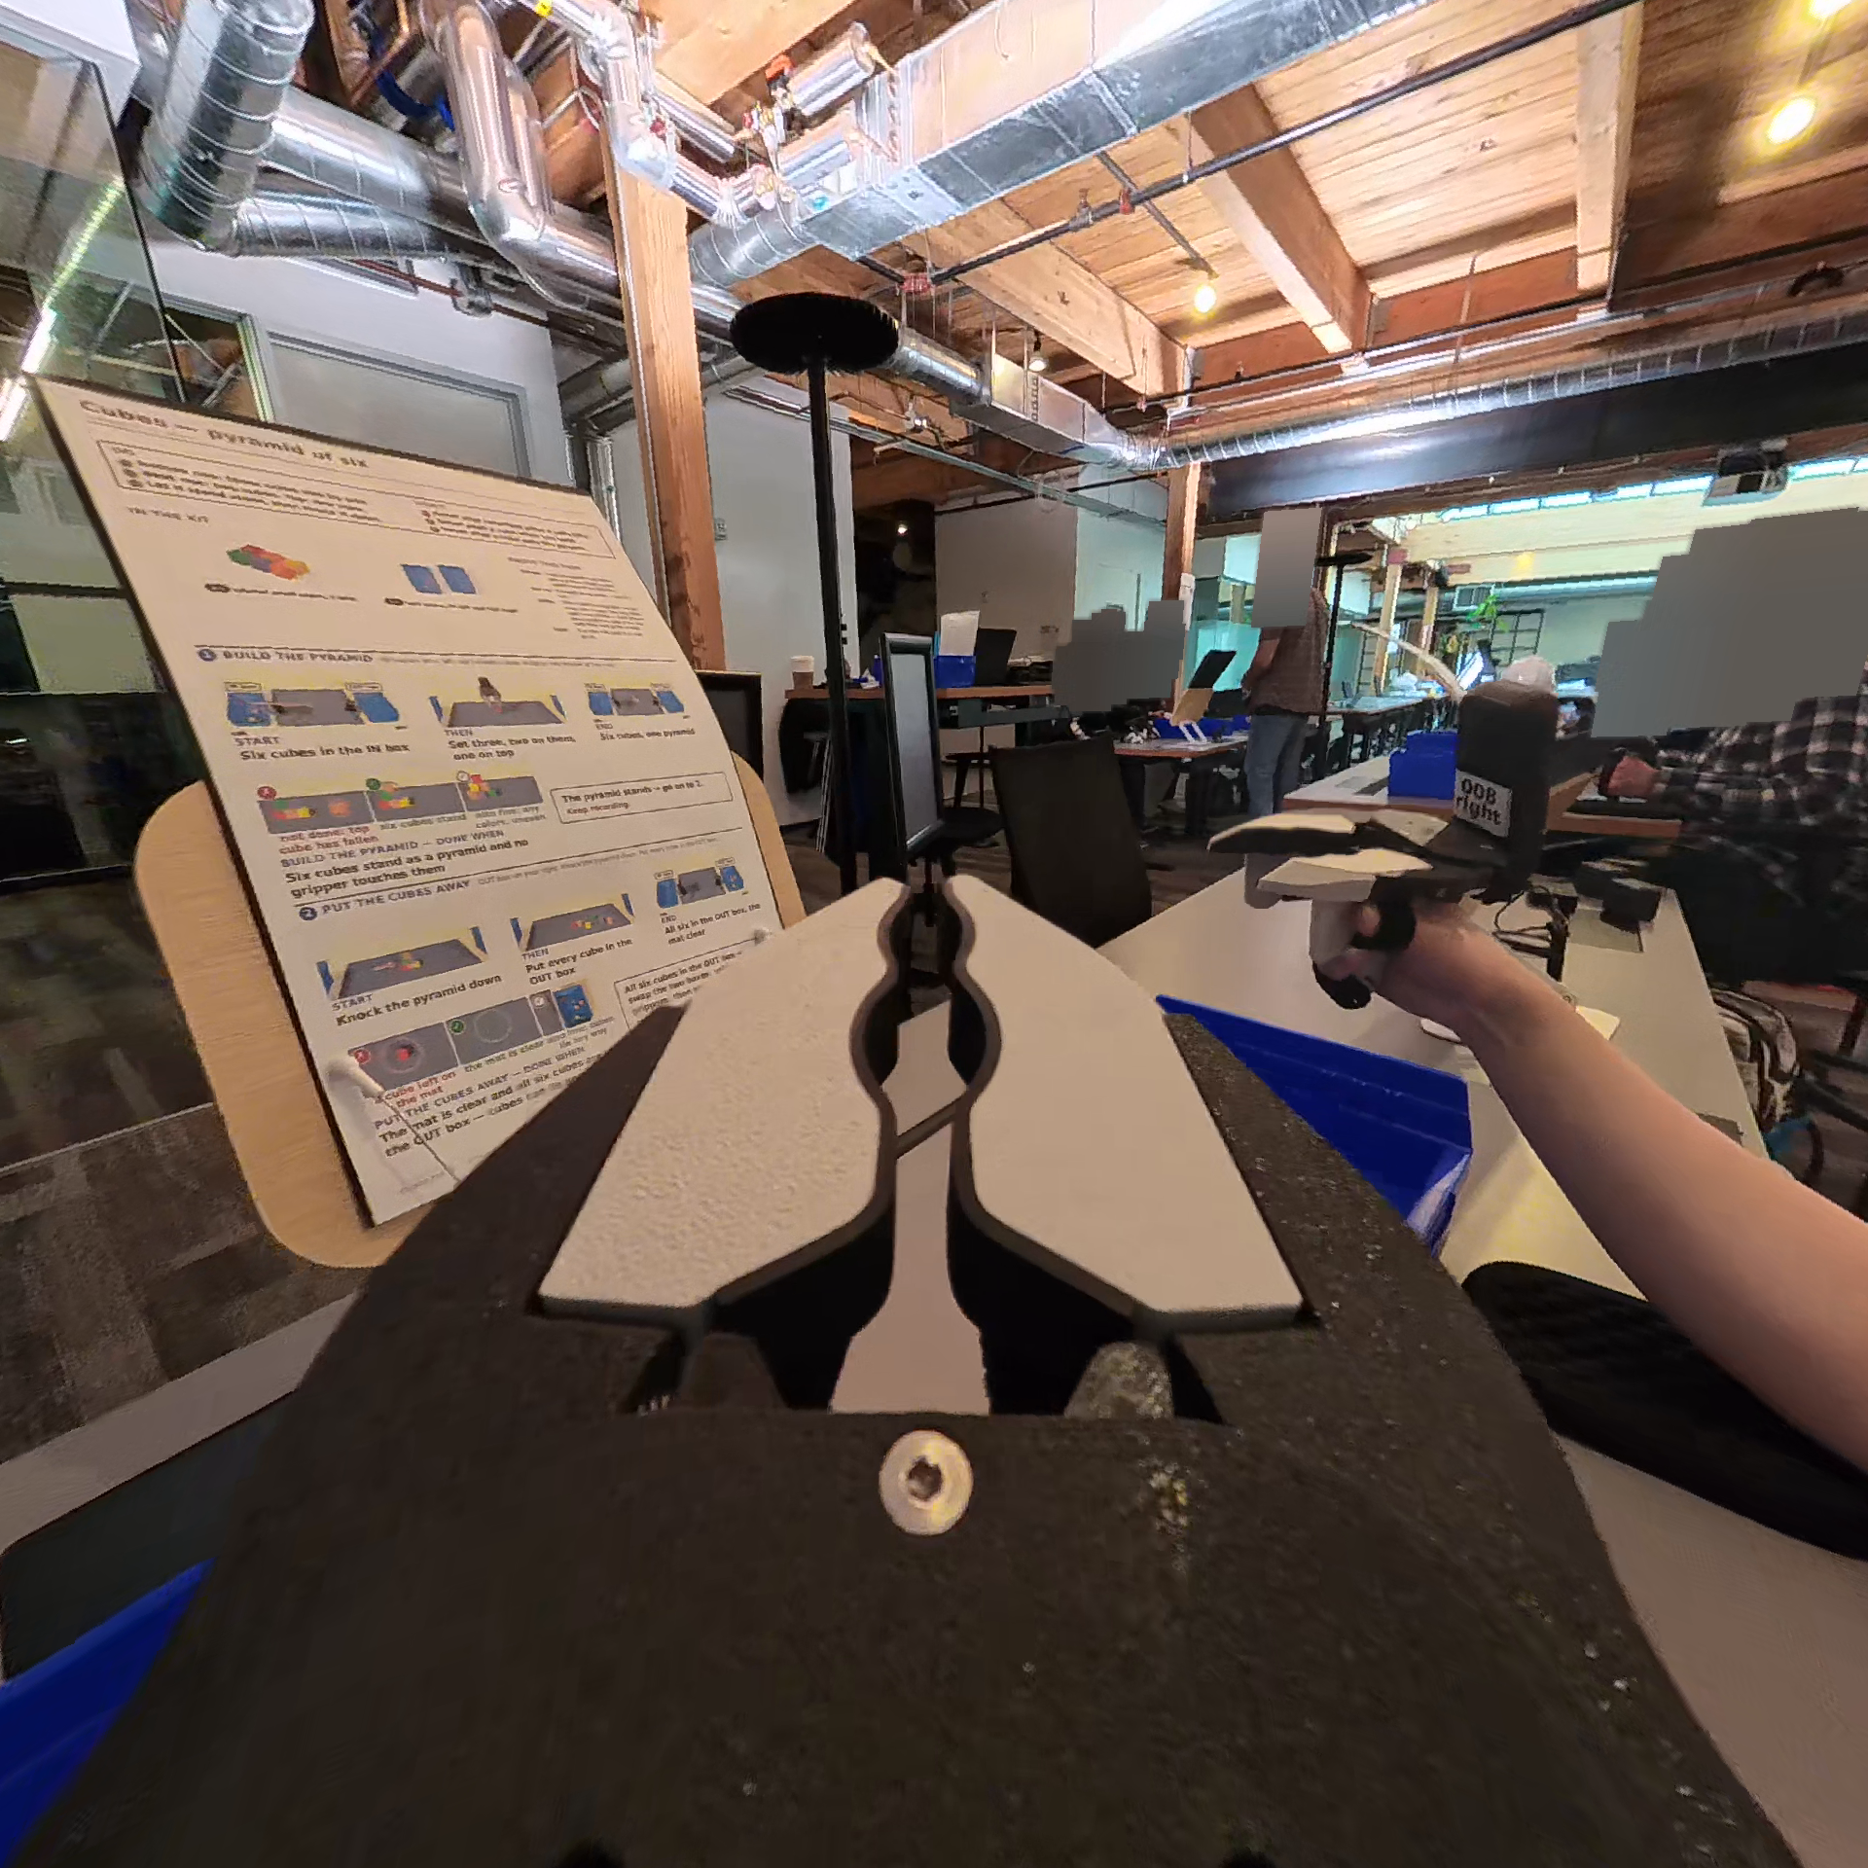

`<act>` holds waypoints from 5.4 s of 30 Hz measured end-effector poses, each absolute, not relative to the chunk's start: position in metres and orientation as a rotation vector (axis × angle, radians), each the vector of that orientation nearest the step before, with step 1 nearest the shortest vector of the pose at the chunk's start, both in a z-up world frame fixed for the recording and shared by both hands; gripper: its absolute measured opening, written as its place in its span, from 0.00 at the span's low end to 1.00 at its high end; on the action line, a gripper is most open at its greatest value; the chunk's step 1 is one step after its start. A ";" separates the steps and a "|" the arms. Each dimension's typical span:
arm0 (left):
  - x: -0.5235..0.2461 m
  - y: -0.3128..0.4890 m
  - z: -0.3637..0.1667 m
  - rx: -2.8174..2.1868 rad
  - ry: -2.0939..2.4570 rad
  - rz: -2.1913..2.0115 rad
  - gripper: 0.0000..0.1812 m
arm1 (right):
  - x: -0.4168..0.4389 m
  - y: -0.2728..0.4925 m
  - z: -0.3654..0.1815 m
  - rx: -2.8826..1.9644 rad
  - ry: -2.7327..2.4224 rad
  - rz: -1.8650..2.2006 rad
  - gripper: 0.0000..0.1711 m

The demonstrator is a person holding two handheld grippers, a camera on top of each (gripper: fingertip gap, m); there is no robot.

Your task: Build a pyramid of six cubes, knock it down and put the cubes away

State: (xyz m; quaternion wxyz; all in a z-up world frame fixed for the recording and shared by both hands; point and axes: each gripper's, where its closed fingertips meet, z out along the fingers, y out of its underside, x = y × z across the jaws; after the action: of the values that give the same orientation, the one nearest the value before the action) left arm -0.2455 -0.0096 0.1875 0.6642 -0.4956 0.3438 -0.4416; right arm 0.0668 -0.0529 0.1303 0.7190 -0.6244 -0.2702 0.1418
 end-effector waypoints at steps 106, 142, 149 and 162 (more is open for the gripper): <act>-0.210 0.014 0.152 -1.208 0.875 -0.733 0.00 | -0.105 -0.104 -0.154 -2.154 -1.965 0.233 0.01; -0.207 0.017 0.146 -1.239 0.880 -0.728 0.00 | -0.092 -0.101 -0.132 -2.148 -1.924 0.130 0.01; -0.192 0.008 0.132 -1.277 0.981 -0.777 0.00 | -0.066 -0.087 -0.074 -2.103 -1.678 0.059 0.01; -0.134 -0.041 0.051 -1.362 1.523 -0.711 0.00 | -0.014 -0.094 0.002 -1.849 -1.493 0.059 0.01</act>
State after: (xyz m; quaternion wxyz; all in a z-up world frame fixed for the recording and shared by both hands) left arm -0.1342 -0.0411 0.0512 0.4699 -0.5556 0.6214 -0.2903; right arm -0.0140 -0.0935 0.0017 0.3727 -0.7217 -0.5828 0.0231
